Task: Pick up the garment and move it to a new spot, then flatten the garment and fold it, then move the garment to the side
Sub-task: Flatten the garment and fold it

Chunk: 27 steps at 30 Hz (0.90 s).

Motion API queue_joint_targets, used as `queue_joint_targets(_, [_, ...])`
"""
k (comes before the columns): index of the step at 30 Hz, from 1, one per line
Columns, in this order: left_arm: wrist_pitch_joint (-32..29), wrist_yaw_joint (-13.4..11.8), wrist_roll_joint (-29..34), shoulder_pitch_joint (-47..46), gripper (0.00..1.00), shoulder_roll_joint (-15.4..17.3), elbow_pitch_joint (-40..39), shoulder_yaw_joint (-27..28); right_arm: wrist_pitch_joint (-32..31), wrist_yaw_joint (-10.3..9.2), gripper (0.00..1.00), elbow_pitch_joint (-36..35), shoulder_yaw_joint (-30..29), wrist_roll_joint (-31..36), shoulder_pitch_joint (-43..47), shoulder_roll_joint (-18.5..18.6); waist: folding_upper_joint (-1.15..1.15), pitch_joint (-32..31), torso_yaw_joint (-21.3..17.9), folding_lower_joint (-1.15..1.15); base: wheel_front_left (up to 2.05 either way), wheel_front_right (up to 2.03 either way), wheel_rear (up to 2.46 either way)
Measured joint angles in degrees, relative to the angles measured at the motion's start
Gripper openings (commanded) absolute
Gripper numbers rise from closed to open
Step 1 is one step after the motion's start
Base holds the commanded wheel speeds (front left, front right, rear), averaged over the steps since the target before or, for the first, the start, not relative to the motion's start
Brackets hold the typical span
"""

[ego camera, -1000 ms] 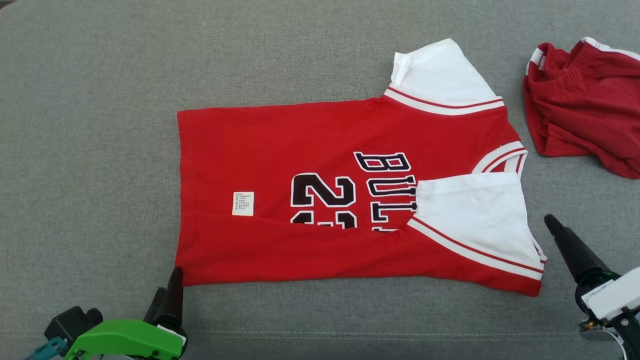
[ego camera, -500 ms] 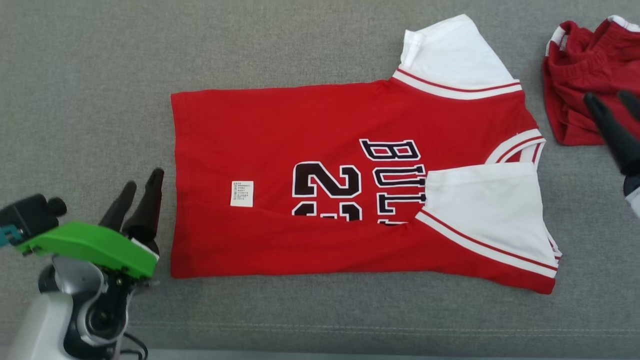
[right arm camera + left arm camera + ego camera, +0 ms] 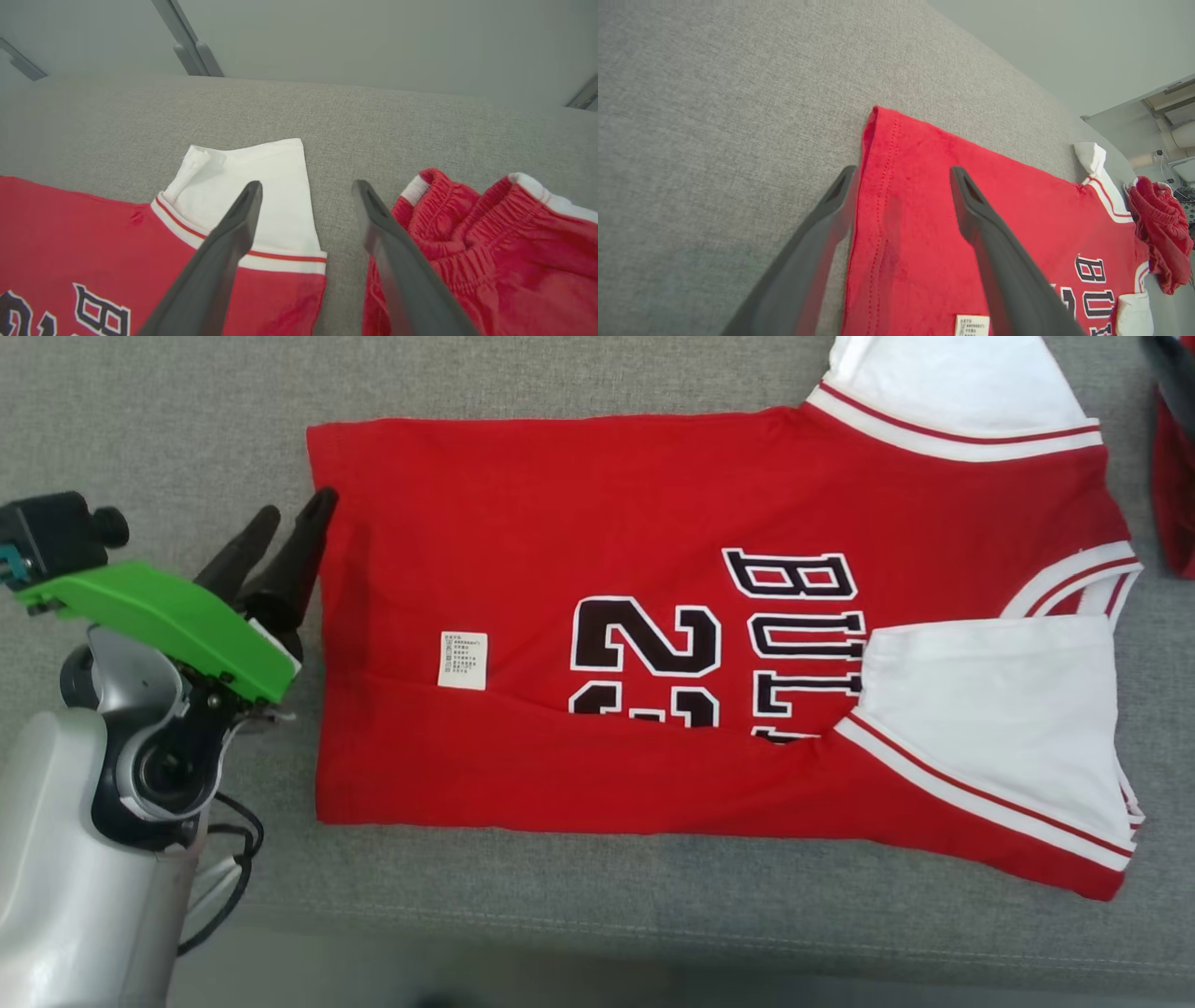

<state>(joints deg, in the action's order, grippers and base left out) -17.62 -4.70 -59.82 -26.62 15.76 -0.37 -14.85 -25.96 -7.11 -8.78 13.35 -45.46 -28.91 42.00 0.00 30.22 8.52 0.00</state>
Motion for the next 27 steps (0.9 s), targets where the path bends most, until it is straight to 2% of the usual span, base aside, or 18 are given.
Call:
queue_joint_targets(7, [-1.2, 2.3, 0.0, -7.1, 1.00, -0.1, 3.5, -0.4, -3.3, -0.05, 1.00, 5.7, 3.6, 3.3, -8.4, -3.0, 0.00, 4.4, 1.9, 0.00, 0.00, 0.00, 0.00])
queue_joint_targets(14, [-1.5, 3.9, 0.0, -10.1, 1.00, -1.6, 6.7, -0.9, -5.6, -0.05, 1.00, 10.7, 6.5, 4.0, -13.4, -6.3, 0.00, 6.8, 4.0, 0.00, 0.00, 0.00, 0.00])
queue_joint_targets(27, [-0.4, 6.2, -3.0, -10.5, 1.00, -2.6, 9.1, 0.6, -7.5, -0.03, 1.00, 16.6, 7.8, 6.0, -21.9, -6.9, 0.00, 9.0, 5.7, 0.00, 0.00, 0.00, 0.00])
